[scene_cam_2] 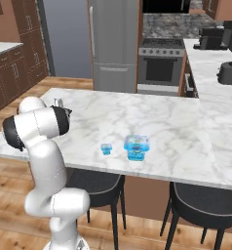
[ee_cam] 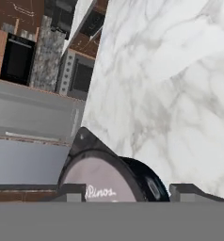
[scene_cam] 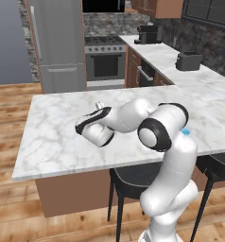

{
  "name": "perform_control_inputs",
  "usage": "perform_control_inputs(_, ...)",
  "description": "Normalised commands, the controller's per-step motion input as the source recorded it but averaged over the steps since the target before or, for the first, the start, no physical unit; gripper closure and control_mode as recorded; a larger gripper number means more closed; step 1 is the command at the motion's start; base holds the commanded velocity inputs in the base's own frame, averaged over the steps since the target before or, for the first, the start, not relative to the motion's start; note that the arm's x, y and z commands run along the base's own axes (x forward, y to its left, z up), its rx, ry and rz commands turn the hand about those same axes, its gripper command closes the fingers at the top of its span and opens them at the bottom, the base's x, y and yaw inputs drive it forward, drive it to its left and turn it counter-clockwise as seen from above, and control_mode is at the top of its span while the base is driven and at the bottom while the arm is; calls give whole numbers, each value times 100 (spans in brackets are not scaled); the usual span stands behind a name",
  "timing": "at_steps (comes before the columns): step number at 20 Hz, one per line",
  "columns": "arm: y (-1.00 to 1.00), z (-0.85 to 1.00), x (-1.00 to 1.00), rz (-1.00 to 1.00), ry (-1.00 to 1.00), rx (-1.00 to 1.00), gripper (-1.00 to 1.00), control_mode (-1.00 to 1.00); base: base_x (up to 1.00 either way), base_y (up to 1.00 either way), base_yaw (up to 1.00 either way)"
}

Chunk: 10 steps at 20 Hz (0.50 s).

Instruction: Stack the yogurt containers by placing the smaller containers on top of the larger containers.

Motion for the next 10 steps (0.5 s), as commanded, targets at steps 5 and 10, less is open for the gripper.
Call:
perform_control_inputs(5,3,100,-40,-13,0,-4,100,-100,0,0,0)
perform_control_inputs(10,1,100,-52,-15,-3,-4,100,-100,0,0,0)
